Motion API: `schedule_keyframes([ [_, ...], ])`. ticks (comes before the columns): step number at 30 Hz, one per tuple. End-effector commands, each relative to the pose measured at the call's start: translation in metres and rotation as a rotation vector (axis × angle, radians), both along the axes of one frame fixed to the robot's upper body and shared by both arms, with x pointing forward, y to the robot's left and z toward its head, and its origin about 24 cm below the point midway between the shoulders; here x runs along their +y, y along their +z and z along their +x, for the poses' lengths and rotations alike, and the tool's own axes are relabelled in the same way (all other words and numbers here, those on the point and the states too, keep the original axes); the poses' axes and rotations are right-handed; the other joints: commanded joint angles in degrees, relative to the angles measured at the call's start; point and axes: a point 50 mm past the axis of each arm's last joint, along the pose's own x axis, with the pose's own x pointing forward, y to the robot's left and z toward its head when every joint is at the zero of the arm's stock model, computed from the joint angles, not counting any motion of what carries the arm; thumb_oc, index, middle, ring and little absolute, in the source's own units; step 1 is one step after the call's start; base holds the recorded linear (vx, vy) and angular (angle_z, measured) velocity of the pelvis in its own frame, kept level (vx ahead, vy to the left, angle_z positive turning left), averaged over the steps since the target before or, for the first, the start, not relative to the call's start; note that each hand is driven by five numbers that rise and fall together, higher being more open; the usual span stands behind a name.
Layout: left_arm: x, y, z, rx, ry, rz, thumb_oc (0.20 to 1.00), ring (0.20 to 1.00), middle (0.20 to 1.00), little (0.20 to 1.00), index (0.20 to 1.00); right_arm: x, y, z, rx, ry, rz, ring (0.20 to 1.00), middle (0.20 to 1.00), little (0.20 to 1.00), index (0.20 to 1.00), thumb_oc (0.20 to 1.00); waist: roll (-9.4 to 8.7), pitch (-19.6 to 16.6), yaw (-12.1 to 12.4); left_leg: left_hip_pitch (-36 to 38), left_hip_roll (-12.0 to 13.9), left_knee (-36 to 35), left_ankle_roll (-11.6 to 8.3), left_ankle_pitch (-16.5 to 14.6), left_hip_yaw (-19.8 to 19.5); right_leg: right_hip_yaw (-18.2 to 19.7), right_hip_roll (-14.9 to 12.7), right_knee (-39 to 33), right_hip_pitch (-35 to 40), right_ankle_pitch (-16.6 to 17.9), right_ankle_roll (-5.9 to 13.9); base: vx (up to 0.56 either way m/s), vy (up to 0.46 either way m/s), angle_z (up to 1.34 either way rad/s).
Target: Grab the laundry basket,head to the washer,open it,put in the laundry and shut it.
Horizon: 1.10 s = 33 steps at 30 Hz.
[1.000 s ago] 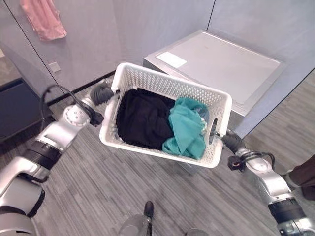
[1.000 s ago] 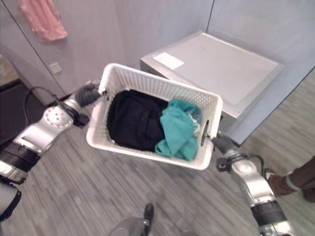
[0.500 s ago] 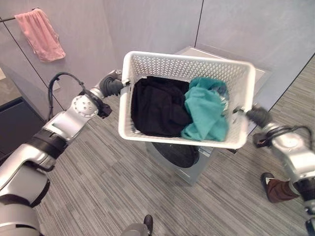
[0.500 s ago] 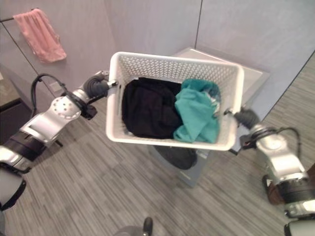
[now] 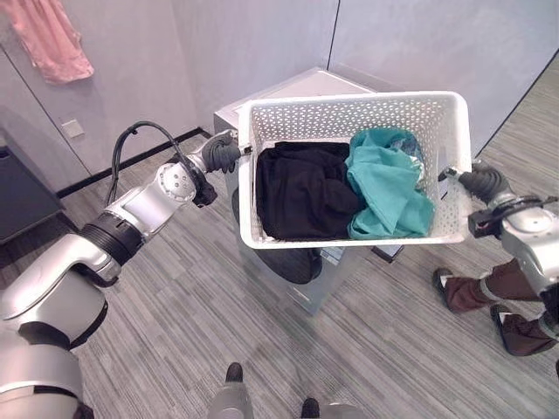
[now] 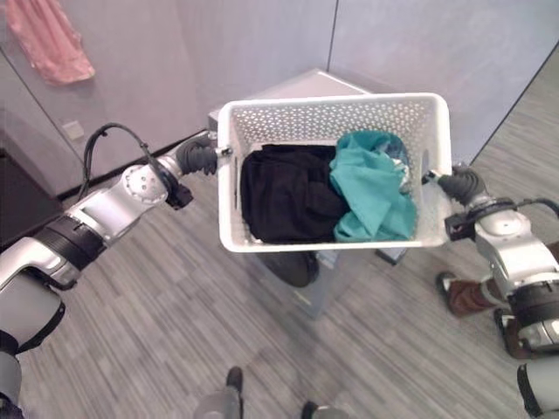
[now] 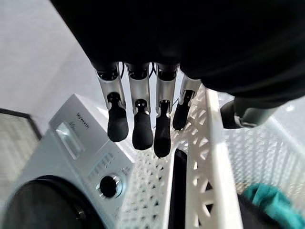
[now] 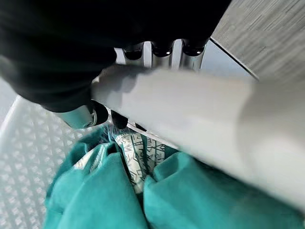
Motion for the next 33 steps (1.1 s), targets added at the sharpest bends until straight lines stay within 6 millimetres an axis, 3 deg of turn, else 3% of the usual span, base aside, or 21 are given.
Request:
schedule_keyframes([
  [1, -0.072, 0.086, -0.014, -0.269, -0.303, -0.145, 0.200, 0.200, 0.200, 0.200, 0.200, 0.039, 0.075, 0.007, -0.313, 0.190, -0.011, 0.200, 0.200, 0.200, 0.200, 0.200, -0.87, -4.0, 3.0, -2.5, -0.5, -0.6, 0.46, -4.0, 0.5, 2.2, -1.5, -5.3, 4.2, -1.0, 4.48, 0.18, 0.054, 0.08],
  [2, -0.072, 0.085, -0.014, -0.264, -0.301, -0.135, 0.200, 0.200, 0.200, 0.200, 0.200, 0.040, 0.074, 0.008, -0.312, 0.185, -0.009, 0.200, 0.200, 0.200, 0.200, 0.200, -0.63, -4.1, 3.8, -3.8, -2.3, -1.6, 0.15, -3.8, -0.1, 2.4, -1.2, -5.1, 4.5, -1.3, 4.58, 0.27, 0.103, 0.00],
  [4, -0.077, 0.093, -0.014, -0.294, -0.309, -0.121, 0.200, 0.200, 0.200, 0.200, 0.200, 0.047, 0.073, 0.014, -0.313, 0.197, 0.004, 0.200, 0.200, 0.200, 0.200, 0.200, 0.11, -5.7, 4.8, 0.1, -3.9, -5.6, 0.94, -3.6, -3.0, 3.5, -1.3, -3.6, 4.6, -2.7, 5.78, 0.32, 0.129, -0.23],
  [6, -0.084, 0.094, -0.013, -0.294, -0.314, -0.124, 0.200, 0.200, 0.200, 0.200, 0.200, 0.056, 0.065, 0.021, -0.296, 0.217, 0.040, 0.200, 0.200, 0.200, 0.200, 0.200, 0.46, -7.4, 5.6, 2.3, -6.1, -4.8, 1.93, -4.0, -6.8, 4.3, -3.0, 1.4, 4.0, -3.6, 7.06, 0.36, 0.162, -0.78],
  [7, -0.086, 0.090, -0.012, -0.280, -0.317, -0.123, 0.200, 0.200, 0.200, 0.200, 0.200, 0.058, 0.060, 0.024, -0.280, 0.214, 0.050, 0.200, 0.200, 0.200, 0.200, 0.200, 0.60, -8.0, 5.6, 3.9, -6.4, -4.3, 2.99, -5.0, -6.5, 4.5, -4.0, 5.6, 3.7, -3.3, 7.70, 0.32, 0.175, -0.73],
  [8, -0.086, 0.088, -0.012, -0.273, -0.314, -0.134, 0.200, 0.200, 0.200, 0.200, 0.200, 0.060, 0.055, 0.026, -0.259, 0.214, 0.059, 0.200, 0.200, 0.200, 0.200, 0.200, 0.74, -7.6, 5.7, 5.9, -6.4, -4.0, 4.12, -5.8, -5.9, 5.8, -5.0, 12.5, 1.4, -2.6, 8.04, 0.28, 0.177, -0.50],
  [10, -0.082, 0.083, -0.009, -0.261, -0.288, -0.164, 0.200, 0.200, 0.200, 0.200, 0.200, 0.064, 0.048, 0.030, -0.242, 0.212, 0.078, 0.200, 0.200, 0.200, 0.200, 0.200, 1.58, -6.6, 5.4, 9.3, -6.8, -4.0, 6.36, -7.4, -5.3, 7.0, -6.9, 24.2, -3.5, 3.2, 9.02, 0.17, 0.157, -0.45],
  [11, -0.081, 0.081, -0.007, -0.252, -0.276, -0.175, 0.200, 0.200, 0.200, 0.200, 0.200, 0.066, 0.044, 0.031, -0.228, 0.215, 0.081, 0.200, 0.200, 0.200, 0.200, 0.200, 2.06, -6.1, 5.5, 10.6, -6.6, -4.5, 7.01, -7.7, -4.9, 7.0, -7.9, 28.4, -6.1, 3.9, 9.13, 0.17, 0.103, -0.40],
  [14, -0.080, 0.071, -0.005, -0.212, -0.270, -0.191, 0.200, 0.200, 0.200, 0.200, 0.200, 0.067, 0.038, 0.036, -0.182, 0.211, 0.078, 0.200, 0.200, 0.200, 0.200, 0.200, 3.72, -6.4, 4.5, 13.4, -5.0, -6.9, 6.56, -8.7, -4.3, 2.1, -10.9, 20.1, -8.3, 1.9, 7.90, 0.20, -0.036, -0.14],
  [15, -0.072, 0.069, -0.004, -0.212, -0.248, -0.174, 0.200, 0.200, 0.200, 0.200, 0.200, 0.067, 0.036, 0.036, -0.175, 0.214, 0.087, 0.200, 0.200, 0.200, 0.200, 0.200, 4.72, -6.2, 3.6, 14.6, -4.2, -7.6, 5.80, -9.4, -4.2, 1.2, -13.8, 10.3, -10.1, 5.0, 9.28, 0.20, -0.118, -0.01],
  [17, -0.071, 0.068, -0.004, -0.211, -0.247, -0.173, 0.200, 0.200, 0.200, 0.200, 0.200, 0.067, 0.035, 0.036, -0.173, 0.215, 0.088, 0.200, 0.200, 0.200, 0.200, 0.200, 5.00, -6.1, 3.6, 15.0, -3.8, -7.8, 5.80, -9.6, -4.2, 0.8, -13.4, 8.6, -9.0, 5.8, 9.35, 0.13, -0.085, 0.02],
  [18, -0.063, 0.069, -0.002, -0.222, -0.220, -0.148, 0.200, 0.200, 0.200, 0.200, 0.200, 0.062, 0.033, 0.034, -0.171, 0.202, 0.095, 0.200, 0.200, 0.200, 0.200, 0.200, 4.57, -5.7, 2.8, 15.6, -3.9, -7.8, 5.21, -10.1, -4.4, 2.9, -14.1, 4.5, -9.6, 9.1, 10.80, 0.16, -0.134, 0.09],
  [20, -0.061, 0.071, -0.001, -0.230, -0.212, -0.127, 0.200, 0.200, 0.200, 0.200, 0.200, 0.060, 0.032, 0.033, -0.172, 0.198, 0.094, 0.200, 0.200, 0.200, 0.200, 0.200, 4.17, -5.5, 2.6, 16.0, -4.0, -7.5, 5.06, -10.4, -4.4, 4.3, -13.8, 4.2, -9.2, 10.1, 11.18, 0.18, -0.146, 0.30],
  [22, -0.053, 0.077, 0.000, -0.241, -0.194, -0.097, 0.200, 0.200, 0.200, 0.200, 0.200, 0.064, 0.028, 0.033, -0.155, 0.215, 0.091, 0.200, 0.200, 0.200, 0.200, 0.200, 3.02, -6.8, 3.2, 17.4, -3.5, -8.0, 4.36, -11.3, -3.0, 0.7, -14.7, 0.7, -5.8, 11.0, 12.21, 0.27, -0.192, 0.38],
  [27, -0.053, 0.075, 0.000, -0.231, -0.195, -0.113, 0.200, 0.200, 0.200, 0.200, 0.200, 0.059, 0.021, 0.030, -0.139, 0.208, 0.096, 0.200, 0.200, 0.200, 0.200, 0.200, 2.53, -8.0, 2.9, 18.2, -1.6, -10.2, 2.91, -10.7, -4.0, -1.6, -12.4, -2.6, -3.5, 10.4, 11.98, 0.14, -0.147, 0.10],
  [32, -0.067, 0.078, -0.002, -0.236, -0.231, -0.116, 0.200, 0.200, 0.200, 0.200, 0.200, 0.041, 0.018, 0.021, -0.147, 0.147, 0.113, 0.200, 0.200, 0.200, 0.200, 0.200, 2.52, -8.2, 2.1, 18.4, 0.1, -12.1, 1.56, -9.8, -5.0, -2.9, -9.9, -5.1, -2.4, 8.5, 11.01, 0.08, -0.103, 0.13],
  [33, -0.073, 0.078, -0.003, -0.238, -0.249, -0.111, 0.200, 0.200, 0.200, 0.200, 0.200, 0.030, 0.016, 0.017, -0.149, 0.108, 0.112, 0.200, 0.200, 0.200, 0.200, 0.200, 2.64, -8.3, 1.6, 18.6, 0.4, -13.0, 1.28, -9.4, -5.0, -3.0, -9.4, -5.3, -2.2, 8.0, 10.79, 0.08, -0.084, 0.12],
])
